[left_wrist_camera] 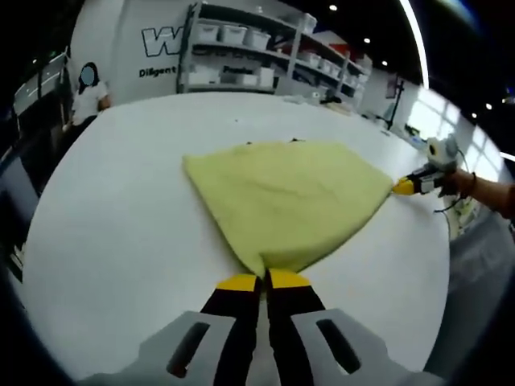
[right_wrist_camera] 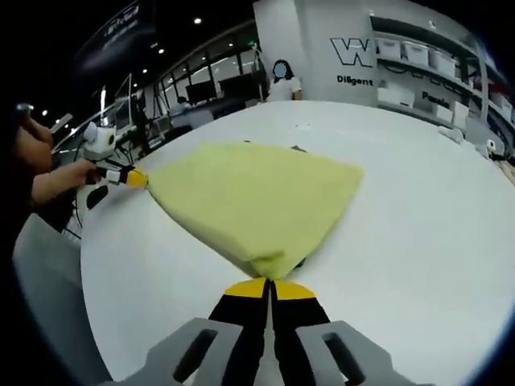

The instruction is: Fold the garment on the visible template until the final outline fits inside the template.

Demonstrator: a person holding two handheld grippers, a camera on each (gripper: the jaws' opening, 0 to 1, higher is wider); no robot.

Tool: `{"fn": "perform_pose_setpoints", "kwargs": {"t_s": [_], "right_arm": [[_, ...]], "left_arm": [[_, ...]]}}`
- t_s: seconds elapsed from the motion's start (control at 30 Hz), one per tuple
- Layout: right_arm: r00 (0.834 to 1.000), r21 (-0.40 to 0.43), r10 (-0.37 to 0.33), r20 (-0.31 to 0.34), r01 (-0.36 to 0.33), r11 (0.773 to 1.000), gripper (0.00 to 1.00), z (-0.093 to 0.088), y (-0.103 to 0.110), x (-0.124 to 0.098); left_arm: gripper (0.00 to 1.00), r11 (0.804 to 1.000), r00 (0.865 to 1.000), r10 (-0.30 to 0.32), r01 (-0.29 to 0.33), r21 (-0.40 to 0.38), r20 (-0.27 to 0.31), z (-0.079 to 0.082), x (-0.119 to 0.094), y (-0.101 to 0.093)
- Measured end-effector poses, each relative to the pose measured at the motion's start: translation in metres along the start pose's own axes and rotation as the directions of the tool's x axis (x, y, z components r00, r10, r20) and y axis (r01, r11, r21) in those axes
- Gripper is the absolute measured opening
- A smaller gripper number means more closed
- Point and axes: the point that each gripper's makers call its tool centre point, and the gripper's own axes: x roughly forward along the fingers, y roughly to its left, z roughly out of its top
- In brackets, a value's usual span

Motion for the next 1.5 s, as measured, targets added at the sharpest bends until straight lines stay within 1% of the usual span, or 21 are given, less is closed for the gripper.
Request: {"fn": "perform_pose_setpoints", "kwargs": {"t_s": [0.13,0.27,0.37,0.7,0.87,1.13,1.33,1.5], "right_arm": [[1.0,-0.004,-0.019,-0.004,0.019,1.0,0.0,0.0,-0.007,-0.005],[0.999,-0.003,-0.046,-0.01,0.046,0.999,0.0,0.0,-0.014,-0.01],[0.999,0.003,-0.051,-0.012,0.051,0.999,0.0,0.0,-0.017,-0.014],[0.999,-0.018,-0.036,-0.031,0.036,0.999,0.0,-0.003,-0.009,-0.016],[0.999,-0.016,-0.028,-0.036,0.028,0.999,0.0,-0.007,-0.005,-0.021],[0.999,-0.027,-0.016,-0.047,0.014,1.0,0.0,-0.015,0.004,-0.031],[0.999,-0.03,-0.001,-0.05,0.0,1.0,0.0,-0.02,0.014,-0.038],[0.999,-0.031,-0.004,-0.053,0.003,1.0,0.0,-0.026,0.02,-0.043]], "left_arm": [[0.0,0.999,1.0,0.009,-0.008,0.042,-0.007,-0.001,0.001,0.003],[0.0,0.999,1.0,0.011,-0.01,0.053,-0.011,0.0,0.001,0.004],[0.0,0.998,1.0,0.009,-0.009,0.057,-0.01,0.0,0.0,0.004],[0.0,0.996,1.0,-0.009,0.011,0.094,-0.02,-0.006,-0.007,0.0],[0.0,0.992,0.999,-0.041,0.044,0.122,-0.023,-0.013,-0.015,-0.007],[0.0,0.989,0.996,-0.085,0.086,0.116,-0.018,-0.024,-0.026,-0.015],[0.0,0.99,0.996,-0.088,0.089,0.105,-0.016,-0.031,-0.033,-0.02],[0.0,0.988,0.994,-0.107,0.109,0.113,-0.024,-0.037,-0.04,-0.027]]}}
